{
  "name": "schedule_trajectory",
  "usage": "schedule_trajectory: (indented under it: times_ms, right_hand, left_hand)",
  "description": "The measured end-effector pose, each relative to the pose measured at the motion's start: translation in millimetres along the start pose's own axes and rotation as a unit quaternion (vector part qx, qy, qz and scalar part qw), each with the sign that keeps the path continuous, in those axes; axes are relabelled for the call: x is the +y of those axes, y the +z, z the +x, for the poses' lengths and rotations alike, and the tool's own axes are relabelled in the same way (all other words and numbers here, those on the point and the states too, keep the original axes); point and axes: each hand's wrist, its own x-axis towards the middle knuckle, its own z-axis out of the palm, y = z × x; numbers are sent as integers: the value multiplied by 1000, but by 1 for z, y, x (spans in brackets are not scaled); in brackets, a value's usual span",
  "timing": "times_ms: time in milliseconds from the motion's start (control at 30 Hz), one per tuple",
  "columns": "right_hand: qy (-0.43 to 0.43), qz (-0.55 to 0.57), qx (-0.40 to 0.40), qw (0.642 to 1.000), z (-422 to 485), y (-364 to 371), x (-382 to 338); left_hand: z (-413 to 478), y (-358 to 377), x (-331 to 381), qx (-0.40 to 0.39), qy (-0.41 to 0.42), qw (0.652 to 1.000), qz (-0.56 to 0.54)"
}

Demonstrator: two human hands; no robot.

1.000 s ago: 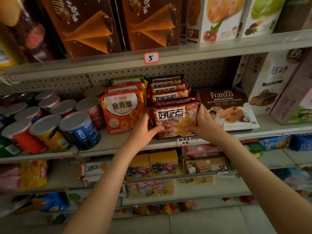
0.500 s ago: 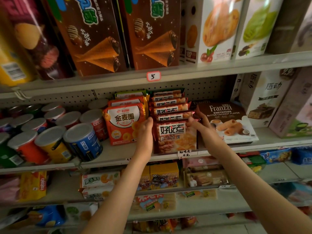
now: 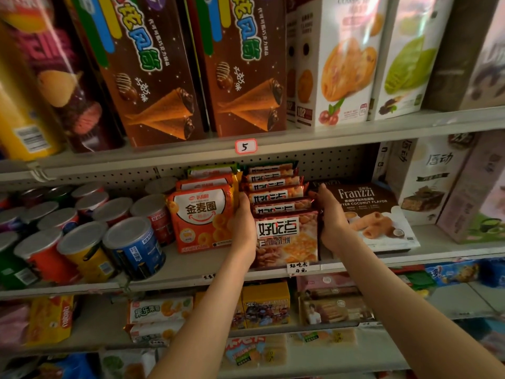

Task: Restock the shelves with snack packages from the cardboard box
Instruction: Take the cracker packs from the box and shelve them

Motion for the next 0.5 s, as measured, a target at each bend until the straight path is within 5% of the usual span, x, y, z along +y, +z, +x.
schedule_trajectory:
  times_ms: [500]
  right_hand:
    - [-31,-33,-51,998,12,-16,-12]
  left_hand:
    - [21,-1,10,-89,-10,996,-14]
